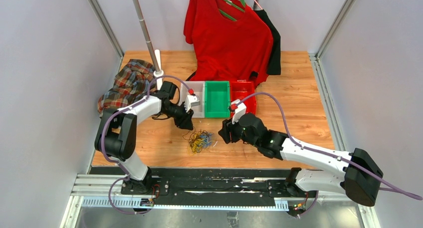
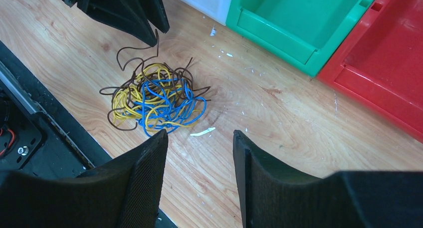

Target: Untangle the cables

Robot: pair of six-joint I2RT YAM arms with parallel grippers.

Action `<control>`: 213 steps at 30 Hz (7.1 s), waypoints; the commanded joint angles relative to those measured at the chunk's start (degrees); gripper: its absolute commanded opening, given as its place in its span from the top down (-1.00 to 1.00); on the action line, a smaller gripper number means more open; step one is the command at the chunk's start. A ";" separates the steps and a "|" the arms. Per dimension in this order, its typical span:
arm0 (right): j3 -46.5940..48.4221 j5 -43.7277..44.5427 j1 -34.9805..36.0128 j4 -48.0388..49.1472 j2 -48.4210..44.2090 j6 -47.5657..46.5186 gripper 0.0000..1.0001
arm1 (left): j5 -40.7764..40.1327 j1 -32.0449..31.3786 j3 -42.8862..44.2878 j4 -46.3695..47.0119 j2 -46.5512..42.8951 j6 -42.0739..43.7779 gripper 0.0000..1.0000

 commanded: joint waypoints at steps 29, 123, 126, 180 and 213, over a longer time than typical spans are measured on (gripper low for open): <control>12.25 -1.75 2.02 3.39 5.16 -6.03 -0.39 | -0.93 -1.84 4.81 -9.22 -22.49 -10.53 0.99; -2.08 21.32 3.74 13.16 1.95 -1.32 -0.06 | -38.15 -4.77 19.85 15.03 -8.47 -18.56 0.99; -2.29 21.51 3.48 12.61 1.27 -1.14 -0.05 | -41.11 -4.77 19.50 17.32 -6.42 -18.16 0.99; 3.16 11.20 2.57 4.30 3.72 -1.58 -0.01 | -14.25 -4.80 -3.79 -17.73 -12.19 14.38 -0.03; 2.82 10.30 2.59 5.97 2.39 -1.24 0.24 | -18.03 -4.75 -3.47 -9.25 -15.22 1.75 0.99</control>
